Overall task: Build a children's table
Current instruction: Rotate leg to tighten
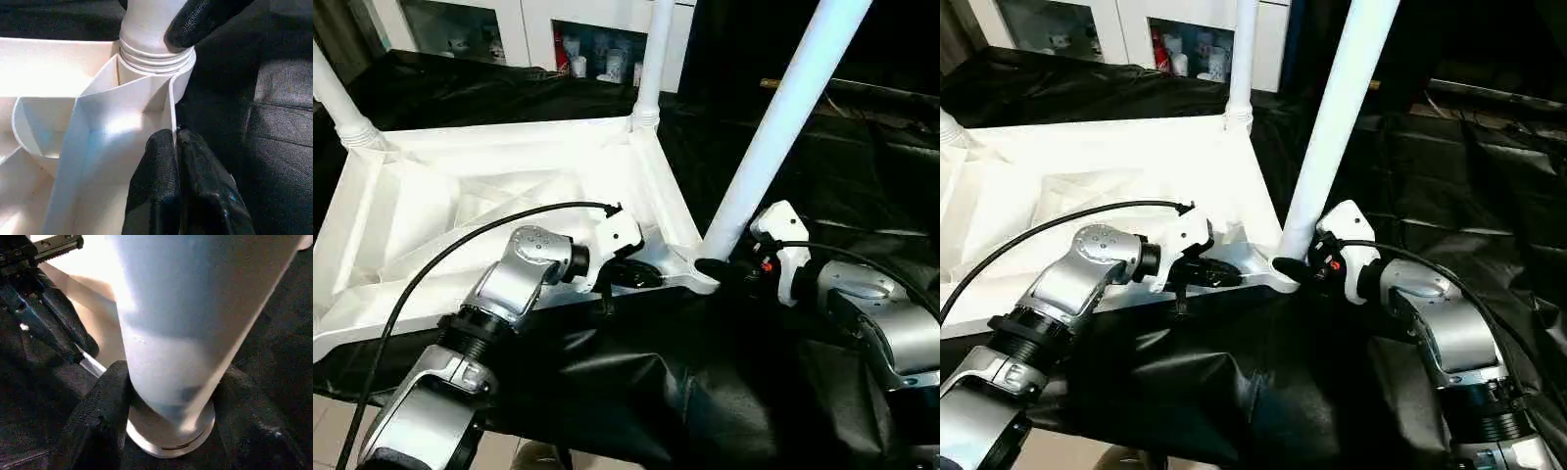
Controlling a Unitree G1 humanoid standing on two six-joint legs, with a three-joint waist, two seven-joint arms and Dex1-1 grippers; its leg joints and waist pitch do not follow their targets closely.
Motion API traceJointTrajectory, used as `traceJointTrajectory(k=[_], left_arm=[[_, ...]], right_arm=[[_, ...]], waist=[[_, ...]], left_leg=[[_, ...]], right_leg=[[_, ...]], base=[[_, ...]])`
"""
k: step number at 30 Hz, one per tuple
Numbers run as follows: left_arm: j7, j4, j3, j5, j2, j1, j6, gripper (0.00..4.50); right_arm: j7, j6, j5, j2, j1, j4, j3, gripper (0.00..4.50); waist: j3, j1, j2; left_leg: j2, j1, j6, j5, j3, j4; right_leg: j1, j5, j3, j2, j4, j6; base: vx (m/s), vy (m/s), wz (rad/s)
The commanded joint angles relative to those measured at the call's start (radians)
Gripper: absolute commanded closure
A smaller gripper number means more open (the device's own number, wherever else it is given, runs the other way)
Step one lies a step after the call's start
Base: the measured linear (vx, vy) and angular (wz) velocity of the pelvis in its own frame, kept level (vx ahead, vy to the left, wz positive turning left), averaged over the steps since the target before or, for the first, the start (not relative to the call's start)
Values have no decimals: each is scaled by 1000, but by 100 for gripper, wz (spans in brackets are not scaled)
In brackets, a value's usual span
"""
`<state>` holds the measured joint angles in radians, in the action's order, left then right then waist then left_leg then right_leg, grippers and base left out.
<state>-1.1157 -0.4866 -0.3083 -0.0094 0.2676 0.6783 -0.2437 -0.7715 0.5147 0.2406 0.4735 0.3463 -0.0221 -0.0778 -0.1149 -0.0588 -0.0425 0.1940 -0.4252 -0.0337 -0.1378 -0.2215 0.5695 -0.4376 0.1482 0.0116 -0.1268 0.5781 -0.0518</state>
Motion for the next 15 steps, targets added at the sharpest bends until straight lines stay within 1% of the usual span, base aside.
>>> traceJointTrajectory(k=[1, 2, 3, 4, 5, 6, 7, 8, 9, 10, 11, 12, 13, 14, 15], left_arm=[[67, -12, 11, -3, -51, 26, -1, 450], [89, -22, 13, 3, -60, 32, -9, 450], [150, -54, 20, 21, -79, 50, -16, 450], [226, -98, 31, 38, -106, 75, -29, 450], [276, -127, 39, 49, -123, 91, -38, 450], [337, -157, 51, 59, -142, 109, -51, 450], [450, -215, 80, 61, -184, 146, -88, 450], [490, -236, 89, 62, -200, 161, -98, 450], [536, -260, 100, 62, -222, 179, -107, 450], [543, -264, 101, 60, -230, 184, -110, 450], [557, -274, 102, 59, -248, 196, -114, 450], [562, -283, 102, 60, -258, 203, -113, 450], [562, -283, 102, 60, -258, 203, -113, 450], [554, -285, 95, 65, -262, 207, -106, 450], [535, -291, 87, 69, -266, 211, -89, 450]], right_arm=[[65, 35, -18, -41, -23, -47, -16, 240], [114, 54, -21, -77, -22, -63, -7, 242], [149, 67, -23, -102, -21, -73, 0, 243], [212, 81, -35, -142, -17, -93, 8, 243], [250, 89, -43, -166, -14, -106, 13, 244], [301, 100, -50, -195, -7, -126, 26, 245], [436, 125, -61, -274, 18, -187, 71, 245], [492, 132, -62, -307, 30, -214, 92, 245], [561, 141, -61, -352, 48, -252, 119, 246], [583, 139, -57, -369, 56, -264, 129, 246], [628, 135, -48, -409, 76, -292, 147, 246], [652, 133, -47, -432, 87, -303, 156, 247], [652, 133, -47, -432, 87, -303, 156, 247], [652, 114, -49, -446, 99, -309, 151, 247], [634, 78, -60, -456, 115, -309, 131, 247]], waist=[[74, 1, -13], [74, 2, -12], [71, 6, -13], [71, 6, -13], [71, 6, -13], [71, 7, -13], [69, 7, -11], [66, 11, -10], [65, 15, -10], [65, 13, -9], [63, 13, -9], [60, 17, -6], [60, 19, -5], [59, 19, -3], [61, 23, 0]], left_leg=[[25, 40, 53, -250, 12, -63], [24, 41, 48, -257, 11, -63], [23, 40, 25, -294, 13, -67], [23, 45, 3, -319, 15, -70], [23, 45, 3, -319, 15, -70], [23, 47, -14, -348, 17, -71], [22, 48, -27, -378, 20, -74], [19, 47, -35, -392, 18, -74], [17, 52, -62, -454, 28, -76], [17, 57, -66, -470, 29, -76], [17, 61, -66, -484, 31, -76], [14, 58, -70, -525, 38, -81], [14, 57, -72, -536, 39, -82], [14, 60, -75, -548, 41, -84], [15, 57, -79, -559, 46, -92]], right_leg=[[36, 233, -7, 1, -55, 213], [33, 250, -8, 1, -56, 210], [28, 317, -8, 1, -64, 191], [26, 351, -7, 1, -68, 177], [26, 351, -7, 1, -68, 177], [22, 380, -8, 1, -72, 166], [21, 413, -7, -1, -76, 153], [15, 430, -9, 1, -78, 150], [10, 514, -4, -3, -86, 127], [7, 534, -3, -4, -92, 115], [5, 546, -2, -5, -97, 106], [6, 575, 5, -2, -104, 79], [6, 580, 6, 0, -106, 70], [5, 580, 8, 1, -108, 64], [13, 549, 12, 1, -109, 61]], base=[[0, 0, 0], [0, 0, 0], [0, 0, 0], [0, 0, 0], [0, 0, 0], [0, 0, 0], [0, 0, 0], [0, 0, 0], [0, 0, 0], [-54, 3, 1], [0, 0, 0], [0, 0, 0], [0, 0, 0], [0, 0, 0], [0, 0, 0]])
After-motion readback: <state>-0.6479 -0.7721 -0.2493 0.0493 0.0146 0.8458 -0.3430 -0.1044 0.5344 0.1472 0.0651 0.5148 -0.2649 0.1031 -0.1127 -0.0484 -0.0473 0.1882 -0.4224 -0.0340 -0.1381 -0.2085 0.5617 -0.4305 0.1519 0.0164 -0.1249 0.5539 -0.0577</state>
